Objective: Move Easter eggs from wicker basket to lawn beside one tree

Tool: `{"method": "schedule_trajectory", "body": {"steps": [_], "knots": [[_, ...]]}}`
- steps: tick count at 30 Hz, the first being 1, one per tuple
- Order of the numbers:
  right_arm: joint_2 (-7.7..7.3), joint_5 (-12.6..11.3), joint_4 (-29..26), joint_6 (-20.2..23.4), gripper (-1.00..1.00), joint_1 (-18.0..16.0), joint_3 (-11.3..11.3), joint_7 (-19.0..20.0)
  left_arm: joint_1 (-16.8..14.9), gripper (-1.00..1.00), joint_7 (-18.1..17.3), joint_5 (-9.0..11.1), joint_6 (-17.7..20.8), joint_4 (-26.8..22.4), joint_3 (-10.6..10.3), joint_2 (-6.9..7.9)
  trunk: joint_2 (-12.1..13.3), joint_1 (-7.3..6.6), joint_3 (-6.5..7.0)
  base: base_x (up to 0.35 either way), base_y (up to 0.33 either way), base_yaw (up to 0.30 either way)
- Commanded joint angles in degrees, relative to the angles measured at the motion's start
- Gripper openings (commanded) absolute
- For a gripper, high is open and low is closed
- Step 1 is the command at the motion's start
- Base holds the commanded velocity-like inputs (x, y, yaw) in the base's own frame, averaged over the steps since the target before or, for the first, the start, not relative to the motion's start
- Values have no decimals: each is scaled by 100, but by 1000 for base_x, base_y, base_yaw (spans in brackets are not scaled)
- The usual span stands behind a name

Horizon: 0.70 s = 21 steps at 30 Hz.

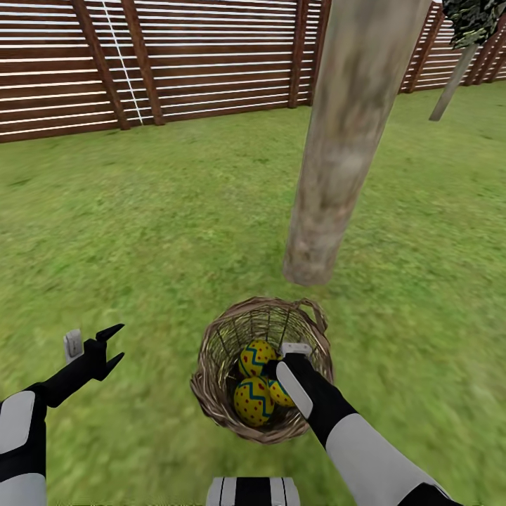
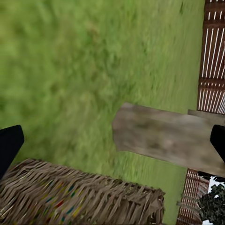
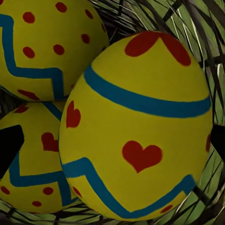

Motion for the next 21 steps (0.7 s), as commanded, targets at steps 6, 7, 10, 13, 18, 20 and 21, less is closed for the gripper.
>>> {"method": "schedule_trajectory", "body": {"steps": [6,7,10,13,18,20,21], "knots": [[0,-49,-5,8,100,-4,12,-59,-6,100,-57,-53,30,4,15,-1,-5,4,-49,0,0,0],[0,-49,-5,8,100,-4,12,-60,-6,100,-57,-55,30,5,15,0,-6,6,-71,0,0,0],[0,-49,-5,8,100,-4,12,-67,-7,100,-57,-54,30,7,15,-3,-7,9,-93,0,0,0],[0,-47,-5,8,100,-4,12,-70,-8,100,-57,-55,30,7,13,-3,-10,14,-138,0,0,0],[0,-41,-11,5,100,-4,12,-256,-6,100,-57,-54,30,3,15,0,-11,17,-160,0,0,0],[0,-46,-16,1,100,-4,12,-333,-6,100,-57,-54,30,3,11,-5,-13,19,-182,0,0,0],[0,-47,-17,0,100,-4,12,-346,-6,100,-57,-53,30,3,13,-6,-13,19,-182,0,0,0]]}}
